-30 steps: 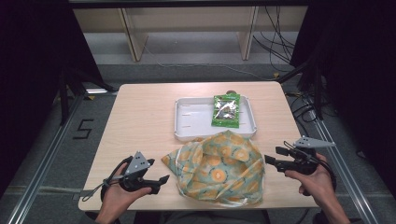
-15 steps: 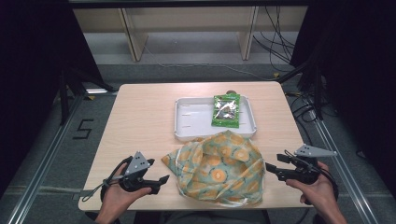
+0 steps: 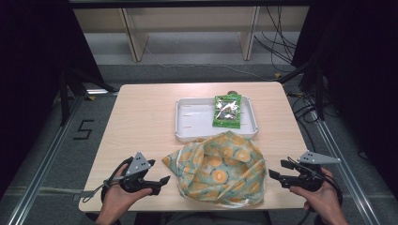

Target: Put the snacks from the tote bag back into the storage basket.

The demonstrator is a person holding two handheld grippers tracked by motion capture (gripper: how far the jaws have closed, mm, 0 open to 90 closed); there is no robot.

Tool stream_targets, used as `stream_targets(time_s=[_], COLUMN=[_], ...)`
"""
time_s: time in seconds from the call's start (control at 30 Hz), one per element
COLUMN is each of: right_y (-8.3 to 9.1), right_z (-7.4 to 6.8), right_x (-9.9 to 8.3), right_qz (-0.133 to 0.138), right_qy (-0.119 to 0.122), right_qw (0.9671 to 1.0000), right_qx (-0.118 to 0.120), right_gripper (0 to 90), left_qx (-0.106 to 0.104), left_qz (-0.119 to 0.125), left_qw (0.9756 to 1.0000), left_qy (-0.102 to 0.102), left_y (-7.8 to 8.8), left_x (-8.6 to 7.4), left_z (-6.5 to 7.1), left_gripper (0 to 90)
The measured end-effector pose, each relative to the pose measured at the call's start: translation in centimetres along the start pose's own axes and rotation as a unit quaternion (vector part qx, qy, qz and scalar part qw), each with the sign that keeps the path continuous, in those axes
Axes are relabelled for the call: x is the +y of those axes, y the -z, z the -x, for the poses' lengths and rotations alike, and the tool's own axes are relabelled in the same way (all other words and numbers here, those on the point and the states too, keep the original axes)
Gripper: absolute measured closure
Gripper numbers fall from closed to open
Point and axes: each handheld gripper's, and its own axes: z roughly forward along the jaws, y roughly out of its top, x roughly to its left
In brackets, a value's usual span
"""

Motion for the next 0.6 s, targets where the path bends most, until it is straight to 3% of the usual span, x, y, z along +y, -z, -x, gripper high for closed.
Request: stream_targets(time_s=[0.03, 0.1, 0.2, 0.27, 0.3, 0.37, 0.43, 0.47, 0.57, 0.6], right_y=[0.0, 0.13, 0.16, 0.08, 0.12, 0.01, 0.02, -0.06, -0.03, -0.01], right_z=[0.25, 0.02, -0.02, 0.23, 0.2, 0.17, -0.14, 0.03, -0.11, 0.0], right_x=[-0.06, -0.14, -0.22, -0.22, -0.23, -0.26, -0.3, -0.32, -0.33, -0.29], right_qz=[0.006, 0.005, 0.006, 0.007, 0.007, 0.007, -0.005, -0.002, -0.003, -0.001], right_qy=[0.018, 0.005, 0.005, 0.021, 0.021, 0.022, 0.001, 0.014, 0.004, 0.01], right_qw=[0.9998, 1.0, 1.0, 0.9997, 0.9998, 0.9997, 1.0, 0.9999, 1.0, 0.9999], right_qx=[-0.001, 0.001, 0.003, 0.001, -0.001, -0.005, 0.004, 0.001, 0.005, 0.003], right_gripper=[33.5, 33.5, 33.5, 33.4, 33.4, 33.4, 33.4, 33.4, 33.5, 33.5], left_qx=[0.0, 0.002, 0.002, 0.0, 0.0, 0.002, 0.001, 0.001, 0.001, 0.0], left_qz=[0.001, 0.0, 0.0, 0.003, 0.0, 0.0, -0.001, -0.001, -0.001, -0.001], left_qw=[1.0, 1.0, 1.0, 1.0, 1.0, 1.0, 1.0, 1.0, 1.0, 1.0], left_qy=[0.002, 0.001, 0.006, 0.009, -0.003, 0.007, 0.003, 0.004, -0.001, 0.007], left_y=[0.0, 0.04, 0.02, -0.01, 0.05, 0.02, 0.04, 0.04, 0.05, 0.02], left_x=[-0.01, 0.0, -0.02, -0.01, 0.03, -0.01, 0.01, 0.01, 0.03, 0.0], left_z=[0.03, 0.04, 0.04, 0.08, -0.06, 0.05, 0.01, 0.02, -0.04, 0.05], left_gripper=[22.7, 22.7, 22.7, 22.7, 22.7, 22.7, 22.7, 22.7, 22.7, 22.7])
